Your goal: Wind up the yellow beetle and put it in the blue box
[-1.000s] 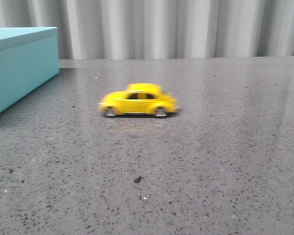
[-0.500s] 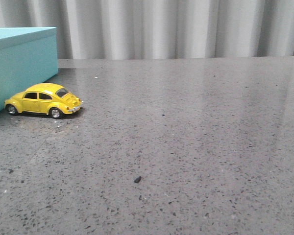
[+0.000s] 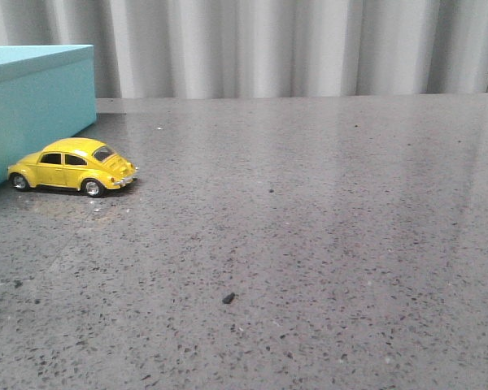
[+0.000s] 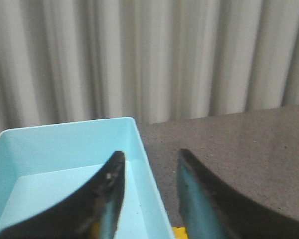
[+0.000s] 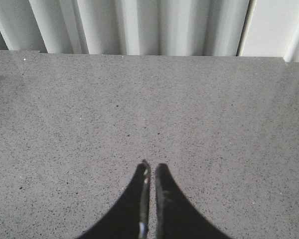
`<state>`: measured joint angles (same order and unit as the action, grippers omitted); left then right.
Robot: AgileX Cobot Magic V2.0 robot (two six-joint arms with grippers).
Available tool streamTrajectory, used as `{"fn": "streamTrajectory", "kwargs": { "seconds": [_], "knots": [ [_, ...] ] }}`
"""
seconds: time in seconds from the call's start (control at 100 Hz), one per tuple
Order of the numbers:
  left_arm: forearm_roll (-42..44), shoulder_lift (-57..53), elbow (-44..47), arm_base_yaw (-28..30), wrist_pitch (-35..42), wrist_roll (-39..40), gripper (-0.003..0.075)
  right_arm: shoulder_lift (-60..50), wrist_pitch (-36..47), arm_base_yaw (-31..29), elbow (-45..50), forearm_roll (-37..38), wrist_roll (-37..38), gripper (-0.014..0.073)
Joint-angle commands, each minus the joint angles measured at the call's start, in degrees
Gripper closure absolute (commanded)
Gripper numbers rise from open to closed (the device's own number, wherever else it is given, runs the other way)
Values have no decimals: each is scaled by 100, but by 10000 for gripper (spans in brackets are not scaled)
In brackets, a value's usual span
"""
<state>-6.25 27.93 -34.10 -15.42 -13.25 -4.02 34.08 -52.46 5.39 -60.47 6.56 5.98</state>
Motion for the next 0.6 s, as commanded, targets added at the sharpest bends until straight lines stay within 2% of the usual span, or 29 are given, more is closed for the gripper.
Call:
{"fn": "streamTrajectory", "kwargs": {
  "seconds": [0.0, 0.13, 0.26, 0.36, 0.45, 0.59],
  "knots": [
    [48, 412, -435, -341, 312, -165, 302, 11, 416, -19, -108, 20, -3, 635],
    [625, 1018, -906, -738, 9, -168, 283, 11, 416, -19, -108, 20, -3, 635],
    [1570, 1579, -1475, -1102, -506, -283, 283, 11, 391, -19, -108, 20, -3, 635],
    [1921, 2014, -1954, -1314, -939, -892, 283, 11, 391, -19, -108, 20, -3, 635],
    [1975, 2337, -2356, -1396, -1021, -1575, 283, 11, 391, -19, -108, 20, -3, 635],
    [1998, 2843, -2971, -1396, -1184, -1997, 283, 11, 391, -19, -108, 20, -3, 635]
  ]
}}
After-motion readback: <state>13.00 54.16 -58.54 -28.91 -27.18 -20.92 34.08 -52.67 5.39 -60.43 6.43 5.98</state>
